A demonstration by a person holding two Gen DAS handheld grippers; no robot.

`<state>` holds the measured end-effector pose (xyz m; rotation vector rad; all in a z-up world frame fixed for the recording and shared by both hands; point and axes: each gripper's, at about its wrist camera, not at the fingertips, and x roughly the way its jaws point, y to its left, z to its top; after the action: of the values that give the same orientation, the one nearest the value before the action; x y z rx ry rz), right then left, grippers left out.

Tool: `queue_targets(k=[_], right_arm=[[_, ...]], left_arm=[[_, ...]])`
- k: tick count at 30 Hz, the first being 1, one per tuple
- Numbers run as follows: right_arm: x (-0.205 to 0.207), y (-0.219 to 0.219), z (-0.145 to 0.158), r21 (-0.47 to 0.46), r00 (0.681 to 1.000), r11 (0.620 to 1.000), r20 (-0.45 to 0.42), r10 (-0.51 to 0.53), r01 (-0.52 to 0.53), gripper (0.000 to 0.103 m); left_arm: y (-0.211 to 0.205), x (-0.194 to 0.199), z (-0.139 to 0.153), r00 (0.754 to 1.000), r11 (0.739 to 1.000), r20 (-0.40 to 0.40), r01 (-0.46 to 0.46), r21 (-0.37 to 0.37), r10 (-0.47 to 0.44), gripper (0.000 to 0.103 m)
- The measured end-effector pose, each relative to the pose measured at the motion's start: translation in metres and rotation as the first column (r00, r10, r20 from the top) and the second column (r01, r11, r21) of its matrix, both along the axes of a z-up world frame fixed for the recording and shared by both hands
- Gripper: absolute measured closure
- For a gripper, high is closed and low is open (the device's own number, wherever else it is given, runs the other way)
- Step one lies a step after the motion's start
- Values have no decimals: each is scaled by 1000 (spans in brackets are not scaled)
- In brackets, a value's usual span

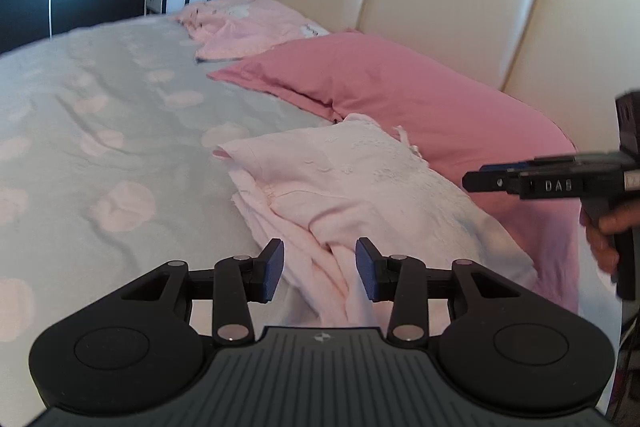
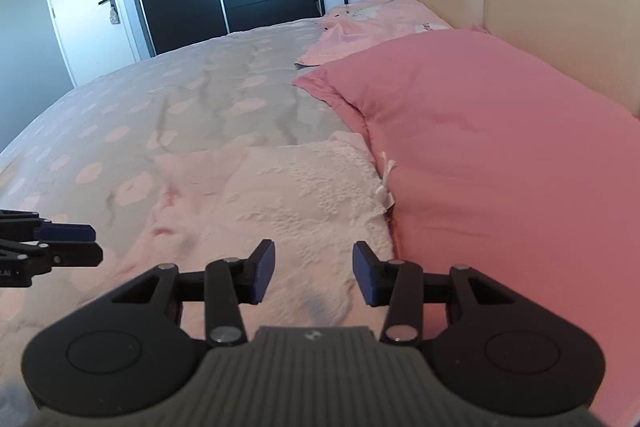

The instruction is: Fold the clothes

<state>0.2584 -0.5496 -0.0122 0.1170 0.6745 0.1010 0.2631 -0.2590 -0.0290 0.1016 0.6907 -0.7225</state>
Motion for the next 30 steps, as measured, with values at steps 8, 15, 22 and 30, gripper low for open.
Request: queue_targets(k=[8,15,22,30], right_arm=[[-58,56,79,-5,995,995,28,95,-95,42],[-108,124,154,-18,979,983,85,186,-185,29],[-169,200,193,-47,958,970,156,241,-237,19],[-238,270,164,19,948,977,246,200,-211,13]], left_arm=[[65,-76,78,995,1000,97,-4,23,2,60],[135,-146,144,978,998,198,-59,-34,65,41],[196,-212,179,942,985,288,-164,-46,171,27],[238,-264,146,901,939,263,-334,-84,344,25]])
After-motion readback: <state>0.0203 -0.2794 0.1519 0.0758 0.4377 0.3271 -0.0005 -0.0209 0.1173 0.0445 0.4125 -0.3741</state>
